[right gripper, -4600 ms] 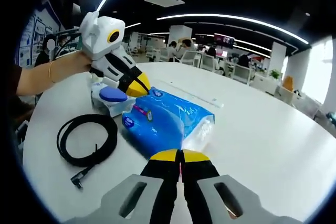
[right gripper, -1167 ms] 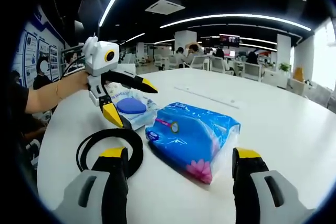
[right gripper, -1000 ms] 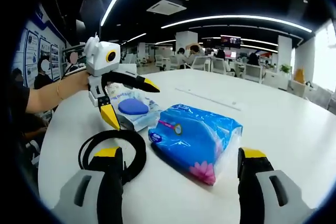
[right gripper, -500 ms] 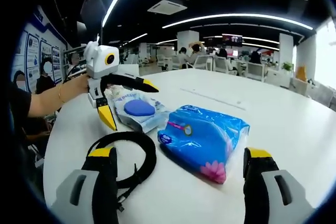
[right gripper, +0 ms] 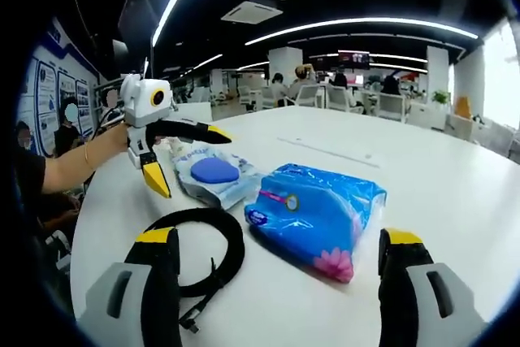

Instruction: Arrange the tabletop items into an orderly group along one side of the table until the central work area is clear of visible clutter.

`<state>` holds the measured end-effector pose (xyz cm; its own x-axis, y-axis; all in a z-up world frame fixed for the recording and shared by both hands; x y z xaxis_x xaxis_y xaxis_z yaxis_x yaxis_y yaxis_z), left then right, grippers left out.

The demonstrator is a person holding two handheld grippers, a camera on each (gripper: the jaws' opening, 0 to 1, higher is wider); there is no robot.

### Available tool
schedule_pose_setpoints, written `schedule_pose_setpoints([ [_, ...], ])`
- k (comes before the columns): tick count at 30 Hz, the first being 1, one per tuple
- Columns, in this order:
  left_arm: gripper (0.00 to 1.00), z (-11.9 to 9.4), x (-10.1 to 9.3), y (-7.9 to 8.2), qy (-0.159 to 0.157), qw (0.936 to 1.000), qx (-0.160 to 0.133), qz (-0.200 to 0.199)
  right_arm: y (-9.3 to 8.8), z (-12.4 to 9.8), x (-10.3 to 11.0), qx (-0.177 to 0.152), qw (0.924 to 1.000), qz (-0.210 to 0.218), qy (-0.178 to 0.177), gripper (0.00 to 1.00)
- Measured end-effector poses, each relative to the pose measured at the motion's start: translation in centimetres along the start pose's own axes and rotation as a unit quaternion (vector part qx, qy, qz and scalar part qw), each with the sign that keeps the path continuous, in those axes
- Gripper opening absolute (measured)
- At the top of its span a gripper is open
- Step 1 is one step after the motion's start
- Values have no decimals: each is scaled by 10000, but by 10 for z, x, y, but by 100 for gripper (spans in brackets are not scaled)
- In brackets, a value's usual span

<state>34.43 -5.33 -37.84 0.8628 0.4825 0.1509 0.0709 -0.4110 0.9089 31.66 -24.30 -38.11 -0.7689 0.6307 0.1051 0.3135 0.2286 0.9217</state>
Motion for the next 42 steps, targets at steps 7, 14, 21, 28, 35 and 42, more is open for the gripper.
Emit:
schedule_pose_setpoints([
  [7, 100, -11, -2, -5, 81, 9999, -37, -68, 0, -2, 7, 81, 9999, -68, -65, 100],
  [14, 100, -17, -9, -7, 99, 9998, -89, -123, -1, -3, 9, 114, 9998, -42, -125, 98],
  [21, 99, -29, -10, -5, 81, 9996, -223, -183, -4, -7, 17, 151, 9997, -67, -161, 98],
  [28, 99, -45, -3, -12, 240, 9993, -257, -147, -3, -13, 21, 172, 9995, -106, -262, 96],
  [35, 99, -61, -2, -17, 301, 9986, -341, -252, -1, -23, 30, 140, 9994, -144, -288, 96],
  [42, 98, -67, -4, -25, 322, 9988, -263, -276, -5, -28, 34, 226, 9989, -146, -385, 92],
])
Point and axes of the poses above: the point that each gripper's makers call its tool centre point, and the gripper's own axes: z roughly forward along the fingers, x roughly to its left, y roughly out of its top, the point moved 4 cm from there along -z, roughly backward along the fingers, and after that the axes turned 14 degrees about y, right-handed, at the moved point
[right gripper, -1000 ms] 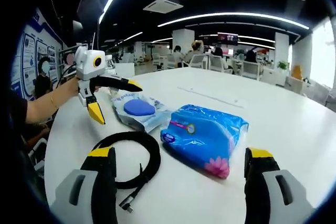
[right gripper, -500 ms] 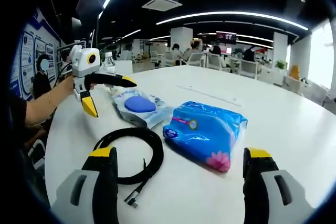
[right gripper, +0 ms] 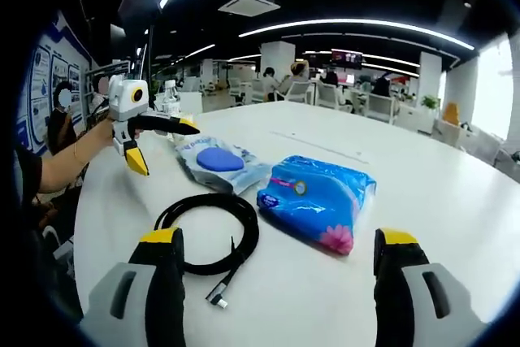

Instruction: Arrange the tabletop items into an orderly group along one side of the table until the central work area is clear of visible clutter.

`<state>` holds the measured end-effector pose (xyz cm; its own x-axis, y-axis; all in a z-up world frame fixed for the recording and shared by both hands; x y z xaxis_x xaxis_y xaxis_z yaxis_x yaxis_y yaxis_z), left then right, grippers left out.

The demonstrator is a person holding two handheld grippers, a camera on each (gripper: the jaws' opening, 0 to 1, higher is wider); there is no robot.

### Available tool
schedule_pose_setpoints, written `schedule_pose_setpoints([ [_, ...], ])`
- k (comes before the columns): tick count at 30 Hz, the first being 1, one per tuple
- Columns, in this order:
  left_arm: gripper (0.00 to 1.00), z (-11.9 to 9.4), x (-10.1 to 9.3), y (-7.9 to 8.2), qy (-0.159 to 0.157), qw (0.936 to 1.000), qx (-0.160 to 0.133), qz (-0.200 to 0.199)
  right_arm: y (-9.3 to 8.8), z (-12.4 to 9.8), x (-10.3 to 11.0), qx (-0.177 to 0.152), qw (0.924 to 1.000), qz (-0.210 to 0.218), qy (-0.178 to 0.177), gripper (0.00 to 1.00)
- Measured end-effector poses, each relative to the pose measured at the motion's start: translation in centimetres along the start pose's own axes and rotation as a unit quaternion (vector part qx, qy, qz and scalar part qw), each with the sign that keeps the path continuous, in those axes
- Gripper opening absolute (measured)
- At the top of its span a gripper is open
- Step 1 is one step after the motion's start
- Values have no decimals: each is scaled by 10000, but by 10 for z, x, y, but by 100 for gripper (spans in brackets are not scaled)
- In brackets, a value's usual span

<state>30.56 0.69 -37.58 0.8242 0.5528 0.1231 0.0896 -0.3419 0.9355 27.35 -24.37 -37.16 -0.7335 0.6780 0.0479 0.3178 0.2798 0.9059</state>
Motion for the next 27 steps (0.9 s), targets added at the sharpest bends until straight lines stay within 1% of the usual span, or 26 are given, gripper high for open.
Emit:
schedule_pose_setpoints([
  [4, 98, -5, 2, -4, 81, 10000, -22, -31, 0, -3, 3, -19, 10000, 16, -55, 93],
  [6, 98, -9, 3, -8, 69, 10000, 22, -55, -3, -5, 7, 76, 9999, -45, -66, 93],
  [8, 98, -15, 4, -10, 128, 9999, 43, -48, -4, -7, 11, 85, 9999, -80, -90, 93],
  [11, 98, -23, 6, -11, 170, 9998, -51, -88, -4, -8, 16, 57, 10000, -71, -37, 94],
  [13, 98, -27, 5, -10, 153, 9998, -72, -129, -4, -8, 19, 38, 10000, -72, -27, 94],
  [17, 98, -37, 0, -10, 129, 9998, -140, -86, -4, -8, 24, 9, 9999, -100, -13, 94],
  [19, 97, -40, -1, -12, 164, 9998, -114, 4, -5, -9, 27, -15, 10000, -98, -9, 94],
  [21, 97, -44, -1, -14, 171, 9998, -104, -11, -6, -11, 28, -17, 10000, -81, -26, 94],
  [22, 97, -45, -2, -15, 171, 9997, -114, -90, -7, -12, 28, -26, 10000, -65, -48, 94],
  [24, 97, -47, -3, -17, 224, 9996, -88, -115, -9, -15, 28, -30, 9999, -64, -78, 93],
  [26, 97, -50, 0, -20, 389, 9992, -81, -5, -12, -18, 30, -59, 9999, -63, -123, 93],
  [27, 97, -52, 0, -21, 383, 9992, -62, 3, -13, -20, 32, -51, 9999, -85, -126, 93],
])
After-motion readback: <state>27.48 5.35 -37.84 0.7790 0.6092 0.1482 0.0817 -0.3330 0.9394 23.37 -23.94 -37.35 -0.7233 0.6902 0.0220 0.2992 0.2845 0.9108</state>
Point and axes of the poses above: the point that each gripper's makers call its tool centre point, and the gripper's own axes: z roughly forward along the fingers, x roughly to its left, y roughly out of its top, the point moved 4 cm from there along -z, roughly backward along the fingers, and after that the axes turned 14 degrees about y, right-handed, at the moved point
